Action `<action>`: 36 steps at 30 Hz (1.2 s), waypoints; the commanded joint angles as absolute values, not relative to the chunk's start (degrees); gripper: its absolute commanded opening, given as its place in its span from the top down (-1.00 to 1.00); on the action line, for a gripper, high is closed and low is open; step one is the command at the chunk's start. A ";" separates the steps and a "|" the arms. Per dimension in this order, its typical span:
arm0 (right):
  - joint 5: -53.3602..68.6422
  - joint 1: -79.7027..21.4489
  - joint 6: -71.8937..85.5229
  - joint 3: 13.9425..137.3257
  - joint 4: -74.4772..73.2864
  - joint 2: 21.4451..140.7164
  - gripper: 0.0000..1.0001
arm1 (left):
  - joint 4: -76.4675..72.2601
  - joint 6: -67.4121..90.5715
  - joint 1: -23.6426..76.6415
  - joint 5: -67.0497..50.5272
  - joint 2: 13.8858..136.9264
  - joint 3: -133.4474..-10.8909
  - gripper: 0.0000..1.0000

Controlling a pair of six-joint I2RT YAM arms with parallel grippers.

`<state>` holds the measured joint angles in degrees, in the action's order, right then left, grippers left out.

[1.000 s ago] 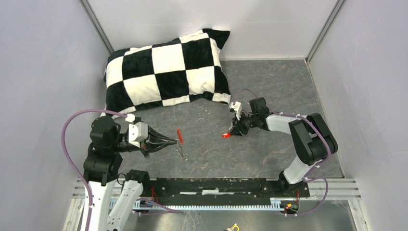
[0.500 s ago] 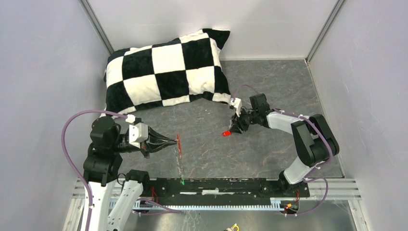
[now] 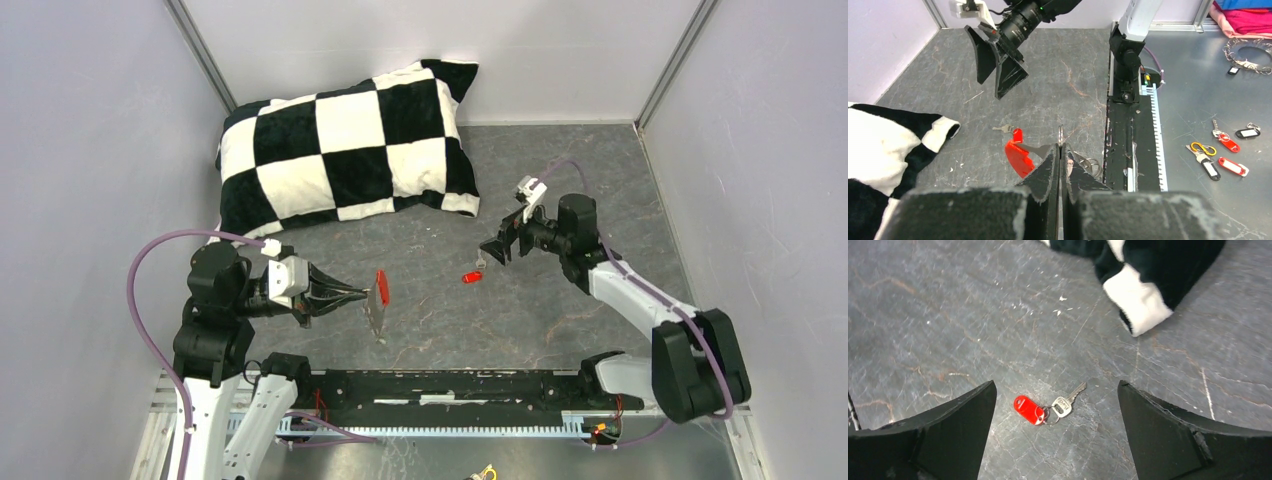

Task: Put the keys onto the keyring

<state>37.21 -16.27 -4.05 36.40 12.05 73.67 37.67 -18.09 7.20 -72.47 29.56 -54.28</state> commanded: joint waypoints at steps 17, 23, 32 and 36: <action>6.77 -31.64 -15.11 32.60 9.13 80.62 -0.50 | 37.44 -21.44 7.29 -71.95 28.47 -55.67 0.95; 11.50 -31.64 -18.34 36.55 3.69 84.57 -0.46 | 37.44 -21.61 7.29 -71.83 28.39 -55.37 0.96; 15.69 -31.64 -18.55 39.15 3.57 87.48 -0.08 | 39.50 -22.99 7.32 -71.10 28.13 -56.07 0.96; 16.07 -31.59 -18.94 38.97 3.98 86.22 0.00 | 39.95 -23.51 7.29 -71.08 28.13 -55.99 0.96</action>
<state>14.41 -31.73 -17.93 38.13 2.63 87.99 39.51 -19.99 7.20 -71.50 28.58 -54.39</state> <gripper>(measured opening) 0.523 0.040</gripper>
